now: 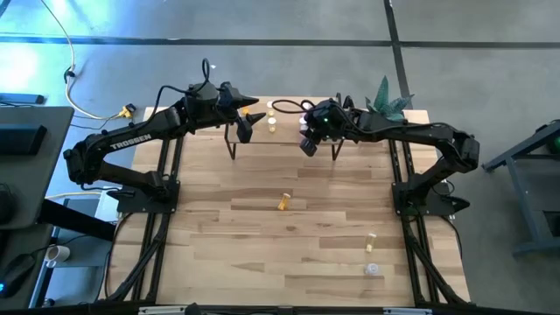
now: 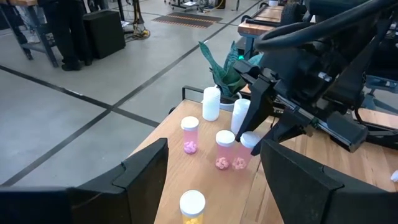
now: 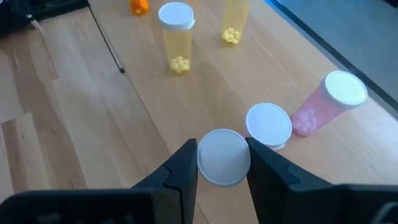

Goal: Pick and place medicine bottles onto shelf by color
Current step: Put the pink pill bottle on the shelf aligned with other pink pill bottles

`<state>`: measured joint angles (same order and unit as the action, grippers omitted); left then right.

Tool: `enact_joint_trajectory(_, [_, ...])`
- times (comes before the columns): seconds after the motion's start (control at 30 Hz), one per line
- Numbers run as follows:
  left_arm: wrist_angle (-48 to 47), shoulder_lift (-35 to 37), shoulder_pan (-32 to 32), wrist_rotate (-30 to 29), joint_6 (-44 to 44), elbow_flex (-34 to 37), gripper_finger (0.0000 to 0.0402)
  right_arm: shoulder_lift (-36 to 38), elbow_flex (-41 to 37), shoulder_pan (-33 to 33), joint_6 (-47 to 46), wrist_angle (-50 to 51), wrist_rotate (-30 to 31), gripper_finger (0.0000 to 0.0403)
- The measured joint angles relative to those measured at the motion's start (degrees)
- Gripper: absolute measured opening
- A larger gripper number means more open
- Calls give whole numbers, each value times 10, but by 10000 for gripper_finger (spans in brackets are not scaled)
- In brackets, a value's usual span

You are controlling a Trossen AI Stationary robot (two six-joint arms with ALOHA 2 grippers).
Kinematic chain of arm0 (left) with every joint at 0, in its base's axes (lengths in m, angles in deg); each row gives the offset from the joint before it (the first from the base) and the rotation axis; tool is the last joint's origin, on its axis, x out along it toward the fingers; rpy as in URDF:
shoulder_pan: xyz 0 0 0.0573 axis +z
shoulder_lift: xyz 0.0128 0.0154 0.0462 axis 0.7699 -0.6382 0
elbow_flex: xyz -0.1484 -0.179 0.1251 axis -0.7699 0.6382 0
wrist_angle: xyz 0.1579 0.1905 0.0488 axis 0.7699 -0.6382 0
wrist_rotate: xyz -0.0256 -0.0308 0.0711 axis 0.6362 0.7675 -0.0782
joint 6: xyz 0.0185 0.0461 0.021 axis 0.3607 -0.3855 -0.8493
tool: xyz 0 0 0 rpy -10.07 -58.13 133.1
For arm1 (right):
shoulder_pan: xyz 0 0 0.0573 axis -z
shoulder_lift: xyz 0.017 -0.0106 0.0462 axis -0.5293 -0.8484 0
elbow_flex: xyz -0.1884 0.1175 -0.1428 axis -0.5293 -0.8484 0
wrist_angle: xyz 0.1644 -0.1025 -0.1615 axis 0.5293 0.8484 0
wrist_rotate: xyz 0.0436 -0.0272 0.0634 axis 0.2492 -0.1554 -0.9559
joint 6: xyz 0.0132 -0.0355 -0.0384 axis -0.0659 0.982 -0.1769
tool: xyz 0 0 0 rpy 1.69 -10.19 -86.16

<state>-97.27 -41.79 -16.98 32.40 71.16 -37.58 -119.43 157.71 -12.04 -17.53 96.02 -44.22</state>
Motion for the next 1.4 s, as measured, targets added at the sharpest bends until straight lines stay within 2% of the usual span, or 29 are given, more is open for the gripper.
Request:
enact_joint_trajectory(0.3, [0, 0, 0, -15, 0, 0, 243, -9, 0, 4, 4, -3, 15, 99])
enact_joint_trajectory(0.8, [0, 0, 0, -15, 0, 0, 243, -9, 0, 3, -12, 2, -31, 99])
enact_joint_trajectory(1.23, [0, 0, 0, -15, 0, 0, 243, -9, 0, 3, -18, 4, -33, 99])
enact_joint_trajectory(1.4, [0, 0, 0, -15, 0, 0, 243, -9, 0, 3, -18, 4, -32, 123])
